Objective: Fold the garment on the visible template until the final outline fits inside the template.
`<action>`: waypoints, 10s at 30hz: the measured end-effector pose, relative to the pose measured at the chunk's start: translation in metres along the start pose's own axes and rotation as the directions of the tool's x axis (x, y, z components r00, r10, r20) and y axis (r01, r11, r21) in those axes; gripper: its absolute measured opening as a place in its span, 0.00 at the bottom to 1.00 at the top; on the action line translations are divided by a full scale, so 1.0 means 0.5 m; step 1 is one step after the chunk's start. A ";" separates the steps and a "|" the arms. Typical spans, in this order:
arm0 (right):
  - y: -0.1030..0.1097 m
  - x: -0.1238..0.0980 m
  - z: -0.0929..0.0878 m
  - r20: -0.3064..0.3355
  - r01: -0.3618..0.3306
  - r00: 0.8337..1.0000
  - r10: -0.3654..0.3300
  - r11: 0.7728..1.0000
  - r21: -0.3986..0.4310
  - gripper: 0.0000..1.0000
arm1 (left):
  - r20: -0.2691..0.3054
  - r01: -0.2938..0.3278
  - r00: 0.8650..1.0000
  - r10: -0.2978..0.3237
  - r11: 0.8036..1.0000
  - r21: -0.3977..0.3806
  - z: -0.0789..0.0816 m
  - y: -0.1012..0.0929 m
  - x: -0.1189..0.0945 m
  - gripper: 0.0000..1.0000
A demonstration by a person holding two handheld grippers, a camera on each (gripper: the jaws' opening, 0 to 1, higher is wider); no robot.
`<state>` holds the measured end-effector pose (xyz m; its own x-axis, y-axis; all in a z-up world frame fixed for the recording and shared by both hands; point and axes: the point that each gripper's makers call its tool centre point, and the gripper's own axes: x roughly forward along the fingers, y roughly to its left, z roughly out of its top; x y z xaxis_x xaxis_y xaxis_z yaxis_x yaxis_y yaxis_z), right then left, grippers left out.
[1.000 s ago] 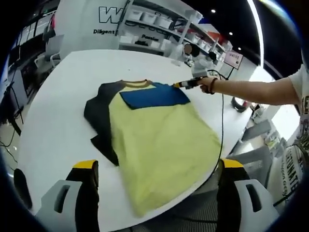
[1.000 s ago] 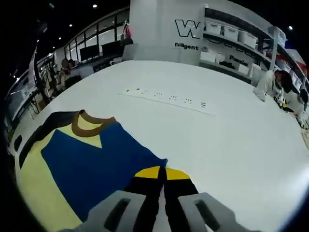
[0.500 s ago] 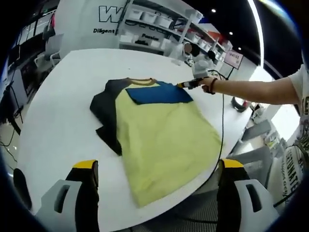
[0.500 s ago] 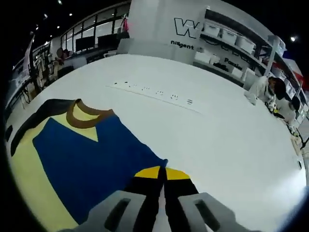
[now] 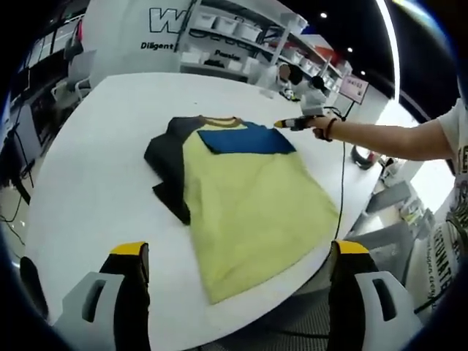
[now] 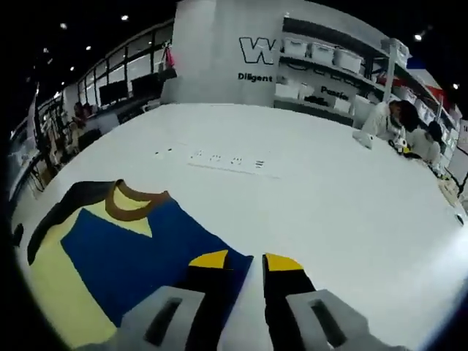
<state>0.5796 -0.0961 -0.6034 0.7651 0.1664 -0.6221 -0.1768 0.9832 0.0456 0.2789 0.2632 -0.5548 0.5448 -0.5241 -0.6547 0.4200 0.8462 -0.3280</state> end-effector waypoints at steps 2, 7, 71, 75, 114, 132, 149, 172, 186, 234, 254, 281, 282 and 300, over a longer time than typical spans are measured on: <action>0.004 -0.023 -0.017 -0.011 -0.008 1.000 0.009 1.000 0.013 0.23 | 0.001 0.001 1.000 -0.001 1.000 0.003 0.002 0.000 0.003 0.99; 0.027 -0.072 -0.078 -0.051 -0.027 0.998 0.029 0.999 0.033 0.21 | 0.004 0.009 1.000 -0.009 1.000 0.006 0.005 -0.006 0.005 0.99; -0.091 -0.103 -0.164 -0.189 0.064 0.976 -0.110 0.971 -0.231 0.00 | 0.137 -0.156 0.976 0.171 0.981 -0.112 0.098 0.079 0.024 0.88; -0.087 -0.122 -0.148 -0.152 0.094 0.982 -0.115 0.986 -0.137 0.05 | 0.131 -0.165 0.975 0.179 0.981 -0.105 0.105 0.085 0.041 0.86; 0.108 -0.300 -0.163 0.011 -0.162 0.987 0.162 0.986 0.032 0.56 | 0.017 -0.235 0.971 0.239 0.966 -0.107 0.121 0.147 0.197 0.47; 0.131 -0.335 -0.188 -0.009 -0.167 0.986 0.167 0.986 -0.029 0.56 | -0.028 -0.291 0.956 0.291 0.957 0.001 0.103 0.151 0.262 0.31; 0.102 -0.354 -0.201 -0.010 -0.121 0.993 0.121 0.993 -0.001 0.52 | -0.035 -0.279 0.959 0.280 0.960 0.024 0.098 0.145 0.286 0.02; 0.122 -0.370 -0.193 0.000 -0.133 0.991 0.133 0.991 -0.017 0.51 | 0.064 -0.353 0.931 0.358 0.932 -0.078 0.133 0.183 0.125 0.02; 0.123 -0.386 -0.198 0.003 -0.134 0.991 0.134 0.991 -0.009 0.51 | -0.061 -0.463 0.882 0.467 0.835 -0.298 0.058 0.201 0.039 0.02; 0.172 -0.408 -0.192 0.008 -0.239 0.970 0.242 0.965 -0.111 0.73 | 0.069 -0.659 0.706 0.704 0.690 -0.298 0.239 0.472 -0.074 0.08; 0.174 -0.408 -0.192 0.002 -0.234 0.972 0.236 0.965 -0.117 0.75 | -0.053 -0.616 0.773 0.632 0.728 -0.301 0.094 0.460 0.002 0.36; 0.155 -0.409 -0.207 -0.012 -0.210 0.978 0.210 0.972 -0.104 0.75 | -0.176 -0.646 0.755 0.632 0.669 -0.368 0.029 0.477 0.026 0.32; 0.156 -0.410 -0.208 -0.016 -0.214 0.977 0.214 0.971 -0.102 0.76 | -0.179 -0.657 0.745 0.643 0.659 -0.366 0.029 0.479 0.022 0.30; 0.159 -0.416 -0.219 -0.040 -0.228 0.974 0.225 0.968 -0.109 0.80 | -0.145 -0.630 0.759 0.635 0.659 -0.411 0.048 0.483 0.008 0.03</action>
<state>0.3388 -0.0607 -0.5561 0.6806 0.3802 -0.6263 -0.4132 0.9051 0.1005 0.3998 0.4630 -0.6203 0.5745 0.1538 -0.8039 -0.3651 0.9272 -0.0835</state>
